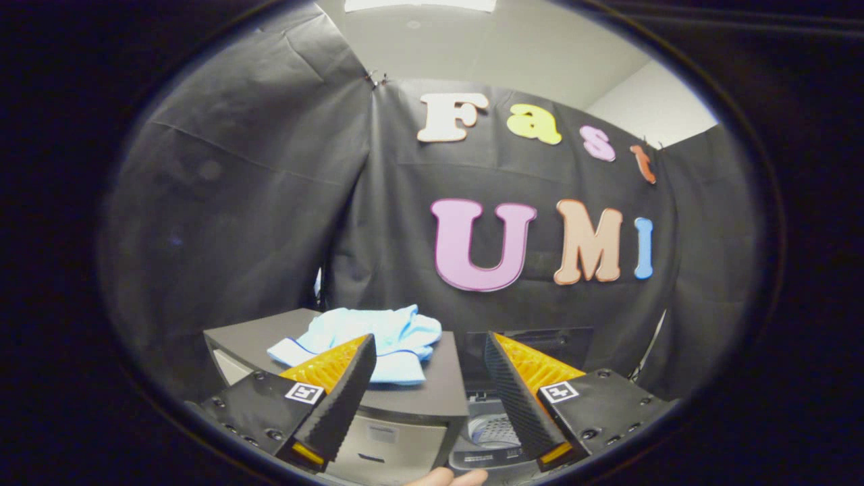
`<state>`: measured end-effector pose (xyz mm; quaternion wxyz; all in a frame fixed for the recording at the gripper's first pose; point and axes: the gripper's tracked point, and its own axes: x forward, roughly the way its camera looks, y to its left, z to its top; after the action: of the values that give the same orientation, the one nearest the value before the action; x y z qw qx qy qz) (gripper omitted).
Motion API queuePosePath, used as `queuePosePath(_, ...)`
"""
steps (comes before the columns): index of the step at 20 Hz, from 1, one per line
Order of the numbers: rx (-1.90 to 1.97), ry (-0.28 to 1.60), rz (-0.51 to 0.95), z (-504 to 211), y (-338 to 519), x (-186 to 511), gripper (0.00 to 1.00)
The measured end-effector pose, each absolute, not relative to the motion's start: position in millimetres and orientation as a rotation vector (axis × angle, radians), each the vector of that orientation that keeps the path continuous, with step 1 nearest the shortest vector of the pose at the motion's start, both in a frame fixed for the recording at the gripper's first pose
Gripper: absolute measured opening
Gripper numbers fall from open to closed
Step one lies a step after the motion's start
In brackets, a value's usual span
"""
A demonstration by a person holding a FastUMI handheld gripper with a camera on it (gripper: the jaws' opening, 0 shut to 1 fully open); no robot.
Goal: Put the clothes into the washing machine and then close the washing machine lid.
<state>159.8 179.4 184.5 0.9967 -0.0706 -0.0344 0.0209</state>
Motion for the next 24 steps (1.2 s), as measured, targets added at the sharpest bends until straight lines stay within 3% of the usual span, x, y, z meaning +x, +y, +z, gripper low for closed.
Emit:
queuePosePath(5, -0.125, 0.028, 0.036, 187, 220, 227, 0.98)
queuePosePath(12, -0.239, 0.426, -0.015, 98, 220, 287, 0.97)
queuePosePath(21, -0.057, 0.534, 0.057, 80, 225, 292, 0.88)
queuePosePath(24, 0.038, 0.442, 0.057, 108, 232, 302, 0.81)
